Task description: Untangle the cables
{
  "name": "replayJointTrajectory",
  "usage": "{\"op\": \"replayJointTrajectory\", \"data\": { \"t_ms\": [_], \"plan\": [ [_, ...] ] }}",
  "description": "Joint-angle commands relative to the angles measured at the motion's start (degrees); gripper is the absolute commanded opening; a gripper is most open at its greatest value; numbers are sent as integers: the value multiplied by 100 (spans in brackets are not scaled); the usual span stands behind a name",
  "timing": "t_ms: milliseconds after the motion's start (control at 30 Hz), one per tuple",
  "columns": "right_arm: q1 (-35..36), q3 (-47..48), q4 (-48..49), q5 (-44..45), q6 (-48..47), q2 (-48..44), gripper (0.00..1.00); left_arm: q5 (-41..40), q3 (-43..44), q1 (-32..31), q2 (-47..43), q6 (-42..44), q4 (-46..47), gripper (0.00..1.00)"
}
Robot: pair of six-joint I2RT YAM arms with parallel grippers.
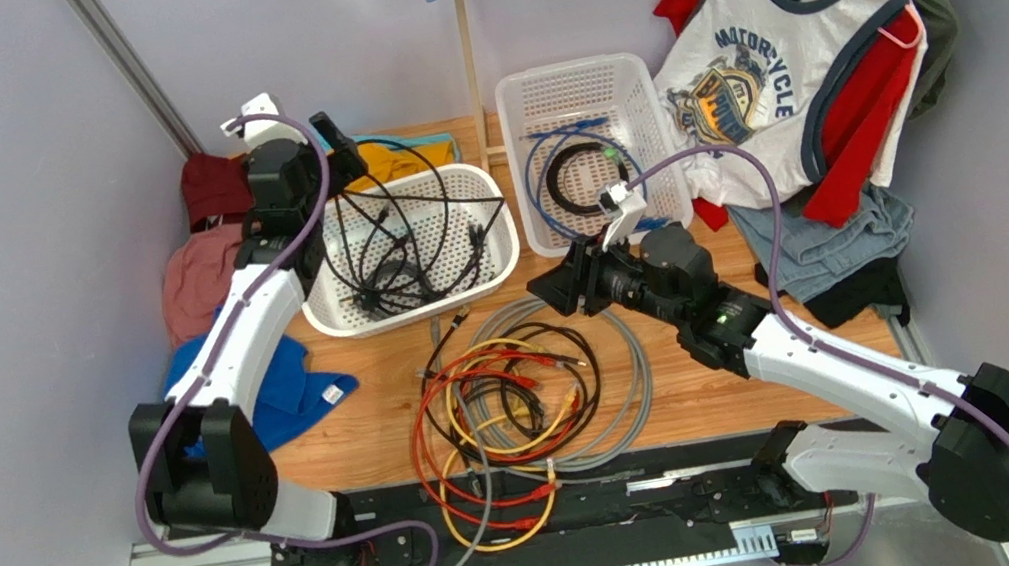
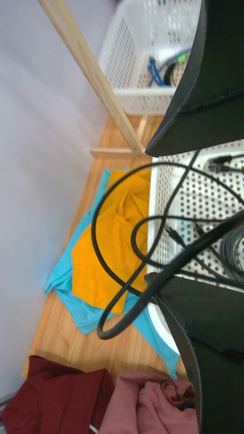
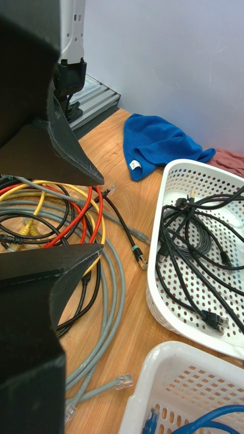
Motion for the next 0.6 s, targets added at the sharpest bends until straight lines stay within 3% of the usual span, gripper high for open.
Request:
{"op": "replayJointTrajectory", "data": {
  "t_ms": [0,367,467,567],
  "plan": [
    [54,-57,247,-33,81,-153,49,-118,7,-57,-707,-93,-253,94],
    [98,-294,116,-16,82,-372,49,102,-98,-83,-716,-269,-825,91],
    [98,-320,37,37,29,-487,49,260,-440,-83,-1093,-357,-615,79],
    [89,-329,1,63,-24,-557,49,6,-801,-83,-1568,-462,-561,60]
  ]
}}
